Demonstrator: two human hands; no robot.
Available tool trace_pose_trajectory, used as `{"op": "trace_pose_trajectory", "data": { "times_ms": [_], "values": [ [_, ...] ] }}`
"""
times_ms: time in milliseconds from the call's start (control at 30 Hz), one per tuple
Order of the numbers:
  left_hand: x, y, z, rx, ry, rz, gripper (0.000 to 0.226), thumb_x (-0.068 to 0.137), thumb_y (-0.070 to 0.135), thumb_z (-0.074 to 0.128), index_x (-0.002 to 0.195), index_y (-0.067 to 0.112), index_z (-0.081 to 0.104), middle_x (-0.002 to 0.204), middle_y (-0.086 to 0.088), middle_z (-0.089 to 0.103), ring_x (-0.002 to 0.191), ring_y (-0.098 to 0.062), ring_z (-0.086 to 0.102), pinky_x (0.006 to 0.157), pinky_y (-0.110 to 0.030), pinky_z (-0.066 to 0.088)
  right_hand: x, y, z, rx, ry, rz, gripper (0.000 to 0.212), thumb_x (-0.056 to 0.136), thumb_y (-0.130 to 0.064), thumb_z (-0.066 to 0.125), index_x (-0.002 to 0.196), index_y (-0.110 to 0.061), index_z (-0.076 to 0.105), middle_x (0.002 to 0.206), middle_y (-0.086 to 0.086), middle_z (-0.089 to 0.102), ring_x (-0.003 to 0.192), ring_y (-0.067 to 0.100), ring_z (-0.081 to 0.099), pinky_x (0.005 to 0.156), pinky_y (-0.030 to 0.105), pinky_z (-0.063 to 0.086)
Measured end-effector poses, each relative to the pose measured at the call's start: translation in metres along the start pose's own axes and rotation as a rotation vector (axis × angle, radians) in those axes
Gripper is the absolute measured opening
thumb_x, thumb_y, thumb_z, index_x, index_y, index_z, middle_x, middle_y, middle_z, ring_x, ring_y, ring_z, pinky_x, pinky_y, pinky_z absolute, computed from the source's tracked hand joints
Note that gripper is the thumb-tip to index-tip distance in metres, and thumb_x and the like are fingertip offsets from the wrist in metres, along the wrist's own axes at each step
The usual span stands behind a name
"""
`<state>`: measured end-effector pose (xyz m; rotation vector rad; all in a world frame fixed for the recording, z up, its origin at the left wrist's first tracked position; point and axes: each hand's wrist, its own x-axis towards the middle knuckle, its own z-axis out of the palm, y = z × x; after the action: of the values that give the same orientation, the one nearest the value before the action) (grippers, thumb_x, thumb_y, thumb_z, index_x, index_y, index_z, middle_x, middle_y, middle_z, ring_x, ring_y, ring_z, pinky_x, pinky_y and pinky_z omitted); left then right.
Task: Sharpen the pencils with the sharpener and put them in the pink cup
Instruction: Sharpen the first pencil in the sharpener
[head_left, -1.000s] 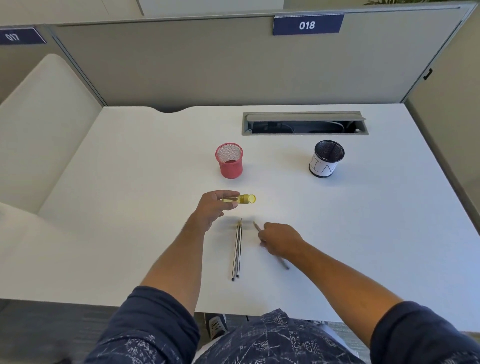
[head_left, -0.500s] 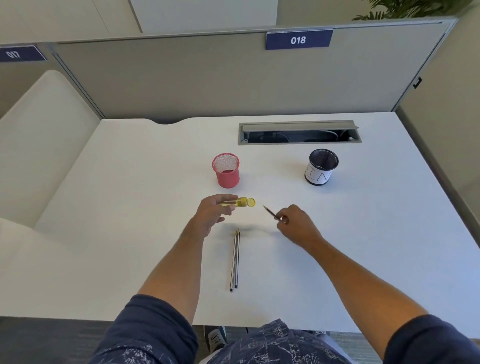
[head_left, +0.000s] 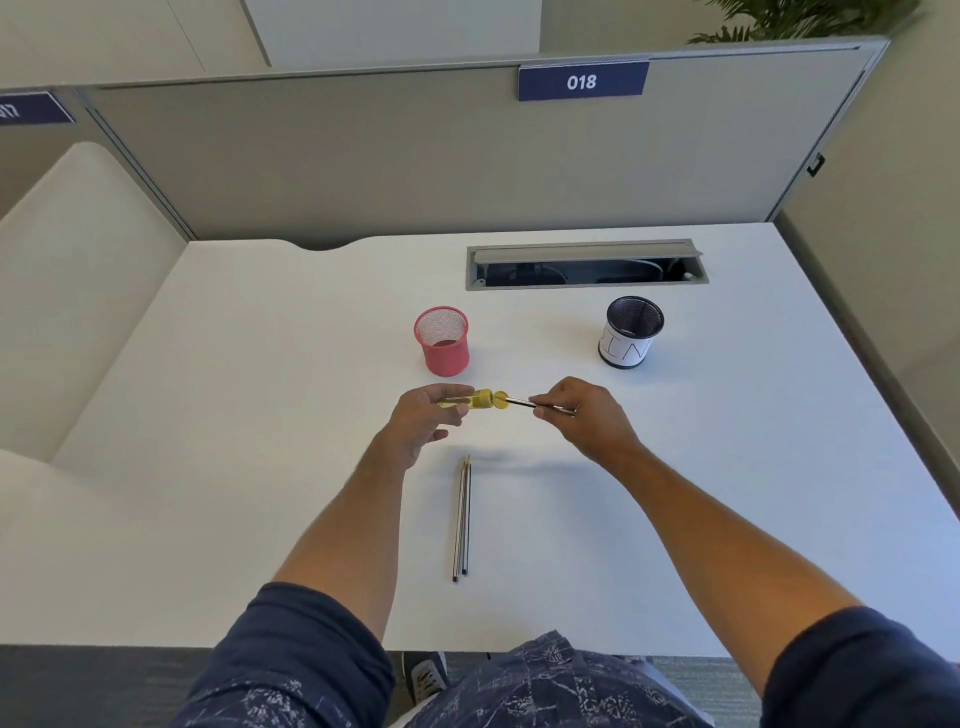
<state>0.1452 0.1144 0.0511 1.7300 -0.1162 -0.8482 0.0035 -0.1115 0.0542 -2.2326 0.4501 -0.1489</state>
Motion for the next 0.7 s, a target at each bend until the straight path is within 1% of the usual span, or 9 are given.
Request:
{"op": "trace_pose_trajectory", "data": {
  "times_ms": [100, 167, 300, 400, 500, 600, 667, 700],
  "values": [
    [0.001, 0.000, 0.000, -0.003, -0.008, -0.003, 0.029, 0.086, 0.008, 0.076, 0.106, 0.028, 0.078, 0.090, 0.003, 0.071, 0.081, -0.015, 0.062, 0.082, -0.034, 0.044, 0.002, -0.003, -0.002, -0.048, -0.011, -0.025, 0.016, 0.090, -0.035, 0.074, 0.106, -0.038, 0.078, 0.093, -0.015, 0.066, 0.085, 0.006, 0.061, 0.070, 0.029, 0.047],
    [0.002, 0.001, 0.000, -0.004, -0.014, -0.006, 0.028, 0.086, 0.008, 0.076, 0.106, 0.028, 0.079, 0.087, 0.003, 0.071, 0.081, -0.014, 0.062, 0.082, -0.035, 0.044, 0.002, -0.005, -0.003, -0.101, -0.015, -0.054, 0.017, 0.091, -0.035, 0.073, 0.107, -0.037, 0.078, 0.093, -0.015, 0.065, 0.082, 0.006, 0.059, 0.067, 0.026, 0.044],
    [0.002, 0.001, 0.002, 0.013, -0.035, -0.012, 0.028, 0.085, 0.007, 0.075, 0.100, 0.030, 0.080, 0.081, 0.006, 0.072, 0.082, -0.012, 0.064, 0.081, -0.034, 0.045, 0.003, -0.010, -0.004, -0.214, -0.021, -0.145, 0.019, 0.094, -0.033, 0.070, 0.111, -0.034, 0.078, 0.094, -0.013, 0.064, 0.080, 0.008, 0.056, 0.065, 0.027, 0.042],
    [0.001, 0.002, 0.003, -0.010, -0.110, -0.033, 0.028, 0.085, 0.004, 0.075, 0.103, 0.025, 0.079, 0.084, 0.001, 0.071, 0.082, -0.013, 0.065, 0.079, -0.032, 0.045, 0.004, -0.013, -0.004, -0.323, -0.030, -0.246, 0.021, 0.095, -0.029, 0.068, 0.115, -0.031, 0.077, 0.096, -0.009, 0.064, 0.081, 0.014, 0.058, 0.063, 0.026, 0.037],
    [0.001, 0.004, 0.005, -0.077, -0.197, -0.057, 0.023, 0.087, 0.004, 0.075, 0.107, 0.016, 0.078, 0.091, -0.005, 0.073, 0.079, -0.017, 0.068, 0.073, -0.028, 0.048, 0.003, -0.015, -0.004, -0.380, -0.027, -0.327, 0.022, 0.095, -0.026, 0.069, 0.116, -0.027, 0.077, 0.098, -0.006, 0.065, 0.081, 0.019, 0.061, 0.062, 0.026, 0.039],
    [0.001, 0.006, 0.012, -0.117, -0.234, -0.083, 0.015, 0.093, 0.010, 0.071, 0.107, 0.006, 0.075, 0.089, -0.011, 0.073, 0.066, -0.016, 0.065, 0.062, -0.024, 0.048, 0.001, -0.017, -0.001, -0.386, 0.014, -0.406, 0.017, 0.092, -0.020, 0.072, 0.108, -0.019, 0.079, 0.093, -0.001, 0.067, 0.078, 0.021, 0.063, 0.058, 0.028, 0.043],
    [0.002, 0.008, 0.016, -0.117, -0.231, -0.091, 0.016, 0.098, 0.016, 0.065, 0.102, 0.002, 0.072, 0.087, -0.016, 0.071, 0.058, -0.014, 0.061, 0.057, -0.023, 0.049, 0.000, -0.018, -0.001, -0.384, 0.041, -0.430, 0.010, 0.091, -0.018, 0.073, 0.098, -0.013, 0.079, 0.088, 0.002, 0.068, 0.078, 0.025, 0.065, 0.057, 0.034, 0.050],
    [0.002, 0.008, 0.017, -0.115, -0.231, -0.088, 0.018, 0.099, 0.017, 0.064, 0.101, 0.001, 0.072, 0.087, -0.017, 0.071, 0.057, -0.013, 0.061, 0.056, -0.023, 0.050, -0.001, -0.017, -0.001, -0.389, 0.060, -0.443, 0.008, 0.090, -0.017, 0.074, 0.094, -0.012, 0.078, 0.086, 0.003, 0.068, 0.076, 0.026, 0.065, 0.057, 0.037, 0.052]
  ]
}}
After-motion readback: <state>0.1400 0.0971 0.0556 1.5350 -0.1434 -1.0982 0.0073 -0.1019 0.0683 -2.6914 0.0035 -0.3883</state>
